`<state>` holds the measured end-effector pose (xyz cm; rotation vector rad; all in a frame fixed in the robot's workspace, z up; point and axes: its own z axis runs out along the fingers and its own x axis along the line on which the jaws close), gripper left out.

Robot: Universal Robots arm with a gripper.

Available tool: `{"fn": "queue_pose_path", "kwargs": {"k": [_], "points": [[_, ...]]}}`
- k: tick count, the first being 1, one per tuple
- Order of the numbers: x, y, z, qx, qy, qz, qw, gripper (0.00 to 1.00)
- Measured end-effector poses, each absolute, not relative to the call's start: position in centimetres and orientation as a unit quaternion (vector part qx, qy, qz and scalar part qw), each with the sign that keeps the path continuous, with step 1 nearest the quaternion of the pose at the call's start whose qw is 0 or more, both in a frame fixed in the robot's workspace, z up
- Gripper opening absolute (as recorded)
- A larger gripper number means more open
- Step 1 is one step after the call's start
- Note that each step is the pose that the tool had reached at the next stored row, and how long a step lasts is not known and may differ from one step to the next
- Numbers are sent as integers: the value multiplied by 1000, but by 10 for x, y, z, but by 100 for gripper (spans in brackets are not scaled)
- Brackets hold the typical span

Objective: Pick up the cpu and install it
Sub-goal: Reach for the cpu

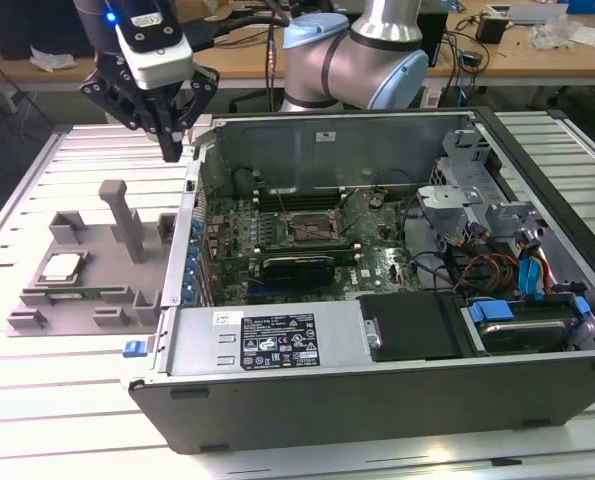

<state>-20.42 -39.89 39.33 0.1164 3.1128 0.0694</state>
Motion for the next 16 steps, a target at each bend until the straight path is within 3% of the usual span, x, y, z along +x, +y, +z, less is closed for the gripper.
{"fn": "queue_pose_path", "kwargs": {"k": [16], "points": [[-250,-399,393,37,999,22,14,11]]}}
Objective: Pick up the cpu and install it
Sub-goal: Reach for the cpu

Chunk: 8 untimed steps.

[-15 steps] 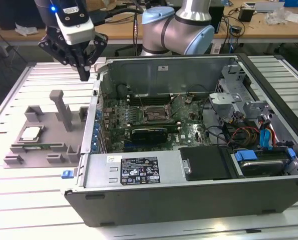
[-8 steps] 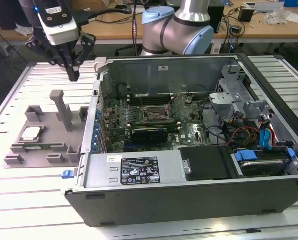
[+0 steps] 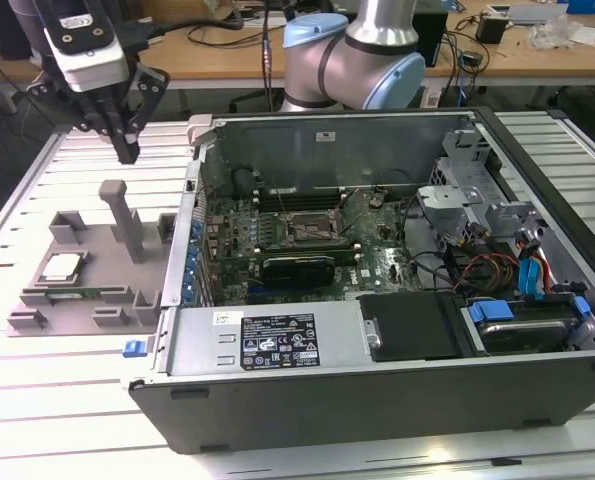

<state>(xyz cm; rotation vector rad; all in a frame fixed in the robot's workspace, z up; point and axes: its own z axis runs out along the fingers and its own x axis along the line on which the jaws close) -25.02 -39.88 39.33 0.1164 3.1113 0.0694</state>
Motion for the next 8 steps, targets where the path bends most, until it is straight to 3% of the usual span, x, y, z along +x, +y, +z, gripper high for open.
{"fn": "queue_pose_path", "kwargs": {"k": [8], "points": [[-272,-399,393,37,999,22,14,11]]}}
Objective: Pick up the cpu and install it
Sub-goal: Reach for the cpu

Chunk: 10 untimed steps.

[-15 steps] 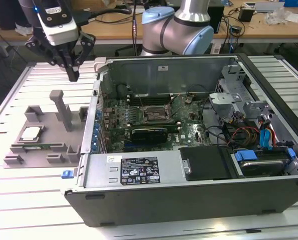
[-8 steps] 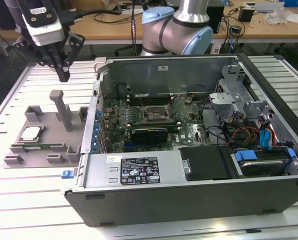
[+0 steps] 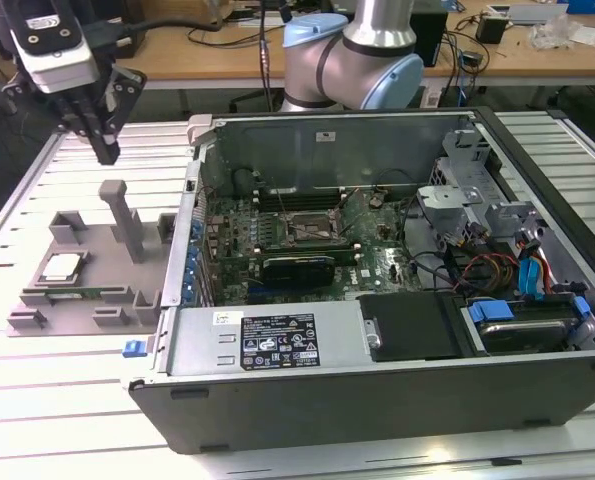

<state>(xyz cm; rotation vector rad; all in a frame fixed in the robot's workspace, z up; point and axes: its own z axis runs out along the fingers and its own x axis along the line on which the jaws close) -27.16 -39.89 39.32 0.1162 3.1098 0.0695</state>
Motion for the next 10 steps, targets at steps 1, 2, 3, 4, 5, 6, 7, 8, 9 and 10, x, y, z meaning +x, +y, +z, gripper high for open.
{"fn": "queue_pose_path", "kwargs": {"k": [1,2,3,4,5,6,7,8,9,10], "points": [[-274,-399,393,37,999,22,15,11],[-277,-399,393,37,999,22,15,11],[-282,-399,392,37,999,22,15,11],[-284,-399,392,37,999,22,15,11],[-287,-399,391,37,999,22,16,11],[-290,-399,390,37,999,22,16,11],[-293,-399,389,37,999,22,16,11],[-300,-399,385,37,999,22,16,11],[-307,-399,381,37,999,22,16,11],[-314,-399,376,37,999,22,17,11]]}}
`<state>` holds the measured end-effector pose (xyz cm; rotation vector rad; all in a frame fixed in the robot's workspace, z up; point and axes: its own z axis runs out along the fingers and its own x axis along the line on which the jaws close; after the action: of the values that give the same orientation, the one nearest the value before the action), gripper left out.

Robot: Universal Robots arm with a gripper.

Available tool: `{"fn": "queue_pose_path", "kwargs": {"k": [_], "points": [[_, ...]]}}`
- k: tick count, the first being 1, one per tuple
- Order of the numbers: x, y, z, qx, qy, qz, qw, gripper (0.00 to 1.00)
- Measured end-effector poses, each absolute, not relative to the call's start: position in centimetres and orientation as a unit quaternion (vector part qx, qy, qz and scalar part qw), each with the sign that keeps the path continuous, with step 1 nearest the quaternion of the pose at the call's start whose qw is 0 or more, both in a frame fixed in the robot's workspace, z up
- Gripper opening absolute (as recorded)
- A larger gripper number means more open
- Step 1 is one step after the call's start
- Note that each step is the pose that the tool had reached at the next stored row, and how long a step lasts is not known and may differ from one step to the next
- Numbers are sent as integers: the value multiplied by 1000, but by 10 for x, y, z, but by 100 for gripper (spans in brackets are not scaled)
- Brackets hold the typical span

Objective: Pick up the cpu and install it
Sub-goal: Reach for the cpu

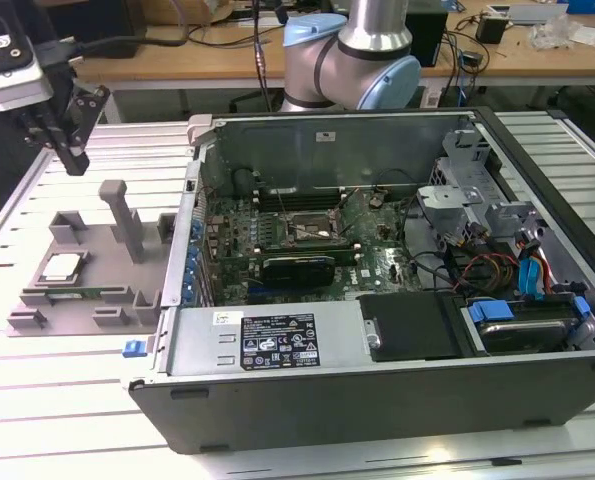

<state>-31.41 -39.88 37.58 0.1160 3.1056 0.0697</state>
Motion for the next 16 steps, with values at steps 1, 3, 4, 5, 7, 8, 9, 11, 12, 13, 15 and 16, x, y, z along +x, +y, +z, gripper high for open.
{"fn": "queue_pose_path", "kwargs": {"k": [1,3,4,5,7,8,9,11,12,13,15,16], "points": [[-322,-399,370,37,999,22,17,11],[-334,-398,359,37,999,22,17,11],[-337,-398,357,37,999,22,17,11],[-338,-398,356,37,999,22,16,11],[-342,-398,351,37,999,22,17,11],[-345,-397,348,37,999,22,17,11],[-348,-394,344,37,999,21,17,11],[-360,-382,333,37,999,20,17,11],[-362,-379,331,37,999,20,17,11],[-362,-376,330,37,999,20,17,11],[-364,-370,326,37,999,20,17,11],[-365,-368,324,37,999,20,17,11]]}}
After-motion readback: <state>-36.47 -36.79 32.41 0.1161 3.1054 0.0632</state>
